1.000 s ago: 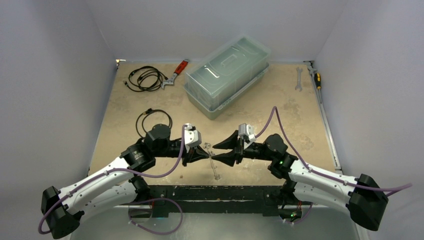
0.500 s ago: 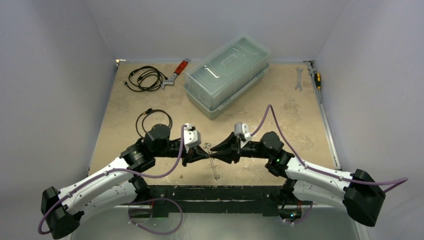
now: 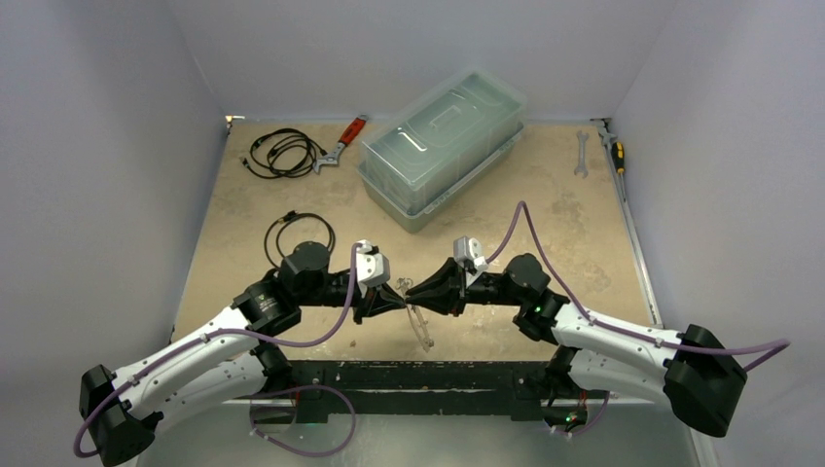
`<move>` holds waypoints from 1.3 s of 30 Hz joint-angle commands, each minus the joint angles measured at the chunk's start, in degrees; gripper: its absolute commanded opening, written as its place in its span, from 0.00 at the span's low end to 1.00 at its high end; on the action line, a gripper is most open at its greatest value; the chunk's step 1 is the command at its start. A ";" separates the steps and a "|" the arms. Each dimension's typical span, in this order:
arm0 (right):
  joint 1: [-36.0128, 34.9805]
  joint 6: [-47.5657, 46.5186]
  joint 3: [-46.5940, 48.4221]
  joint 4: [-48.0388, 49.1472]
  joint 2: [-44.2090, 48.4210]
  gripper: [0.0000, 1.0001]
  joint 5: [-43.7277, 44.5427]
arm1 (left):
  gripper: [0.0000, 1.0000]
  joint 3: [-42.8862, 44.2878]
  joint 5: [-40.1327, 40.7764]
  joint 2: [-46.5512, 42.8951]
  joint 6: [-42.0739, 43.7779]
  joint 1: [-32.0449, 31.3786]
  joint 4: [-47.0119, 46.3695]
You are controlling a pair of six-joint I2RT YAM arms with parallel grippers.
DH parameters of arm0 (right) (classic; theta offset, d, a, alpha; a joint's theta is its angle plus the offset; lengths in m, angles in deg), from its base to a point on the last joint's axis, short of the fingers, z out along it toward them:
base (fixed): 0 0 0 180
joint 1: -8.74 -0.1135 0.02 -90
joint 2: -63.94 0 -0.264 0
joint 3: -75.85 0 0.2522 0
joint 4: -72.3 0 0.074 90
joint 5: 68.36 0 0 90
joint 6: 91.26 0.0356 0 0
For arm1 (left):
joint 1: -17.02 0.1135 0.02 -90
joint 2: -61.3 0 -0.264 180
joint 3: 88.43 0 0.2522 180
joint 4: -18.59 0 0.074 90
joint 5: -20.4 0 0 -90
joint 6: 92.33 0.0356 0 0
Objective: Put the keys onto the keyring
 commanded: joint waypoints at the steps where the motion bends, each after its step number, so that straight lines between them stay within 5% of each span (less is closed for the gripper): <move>1: -0.55 0.40 2.74 2.35 -0.63 0.21 -1.64 | 0.00 0.04 -1.01 -1.02 -0.28 0.14 -3.99; 21: -1.33 -0.21 2.68 1.30 -1.59 0.23 -2.14 | 0.00 0.06 -0.35 -1.36 -0.10 0.14 -3.81; 28: -1.38 -0.21 3.16 1.04 -1.98 0.00 -1.80 | 0.00 0.07 -0.38 -1.38 -0.10 0.08 -3.86; 35: -1.34 -0.61 3.19 0.51 -1.07 0.00 -1.88 | 0.00 0.11 -0.07 -1.27 0.06 0.12 -3.67; 39: -1.34 -1.62 3.18 -1.49 0.33 0.00 -0.67 | 0.21 0.37 1.06 -1.51 0.57 0.10 -2.92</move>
